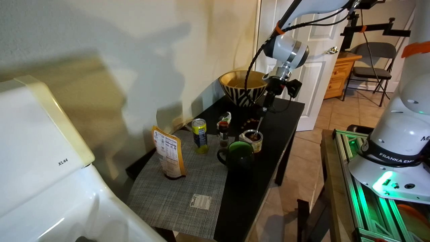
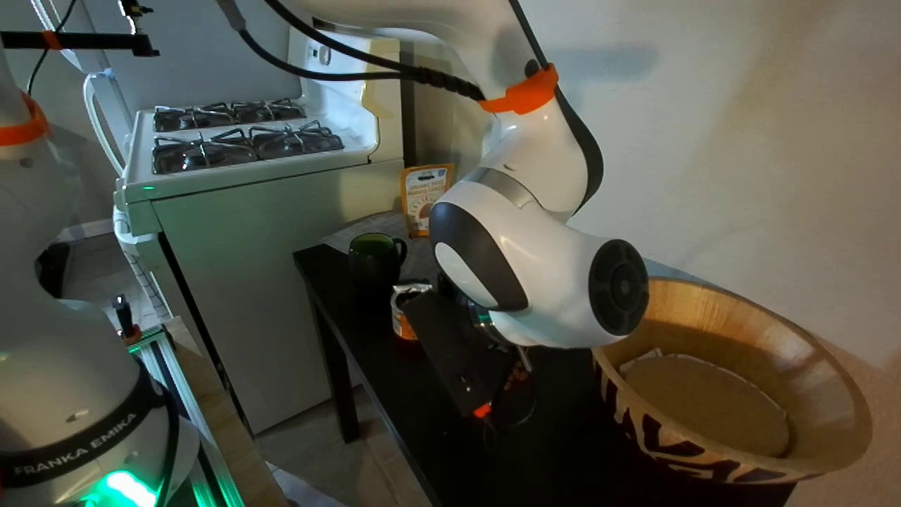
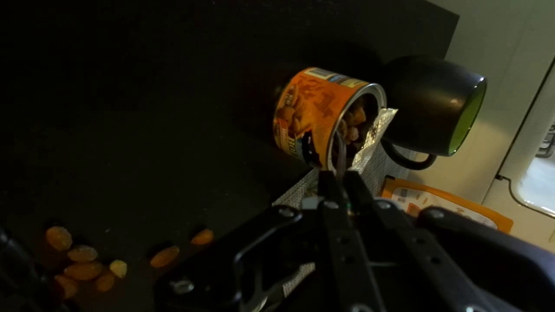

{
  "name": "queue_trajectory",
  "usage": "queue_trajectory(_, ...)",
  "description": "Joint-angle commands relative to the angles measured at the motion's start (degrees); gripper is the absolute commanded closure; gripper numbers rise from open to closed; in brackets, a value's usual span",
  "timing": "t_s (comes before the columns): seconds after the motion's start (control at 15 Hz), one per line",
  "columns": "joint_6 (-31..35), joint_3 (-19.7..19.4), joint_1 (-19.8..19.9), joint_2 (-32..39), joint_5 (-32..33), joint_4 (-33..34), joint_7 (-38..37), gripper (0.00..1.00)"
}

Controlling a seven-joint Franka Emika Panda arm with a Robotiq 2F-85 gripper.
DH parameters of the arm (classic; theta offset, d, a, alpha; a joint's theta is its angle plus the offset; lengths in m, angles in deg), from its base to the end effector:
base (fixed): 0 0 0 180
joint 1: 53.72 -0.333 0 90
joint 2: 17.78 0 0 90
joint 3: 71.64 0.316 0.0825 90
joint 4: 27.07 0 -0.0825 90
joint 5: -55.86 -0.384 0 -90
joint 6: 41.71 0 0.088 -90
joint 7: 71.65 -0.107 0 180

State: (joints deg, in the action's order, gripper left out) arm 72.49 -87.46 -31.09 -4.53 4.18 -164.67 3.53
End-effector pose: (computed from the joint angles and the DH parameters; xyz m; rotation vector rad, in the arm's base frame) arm 0.3713 -0.2397 0.2005 -2.3309 0.0271 -0.2498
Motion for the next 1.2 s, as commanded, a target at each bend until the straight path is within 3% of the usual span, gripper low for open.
queue_trajectory(0.0, -2.3, -0.7, 0.8, 0.4, -2.0, 0.6, 2.7, 0.98)
queue_trajectory(1.13, -12.2, -3.4, 2.8, -0.4, -3.1, 2.2, 8.2, 0.98)
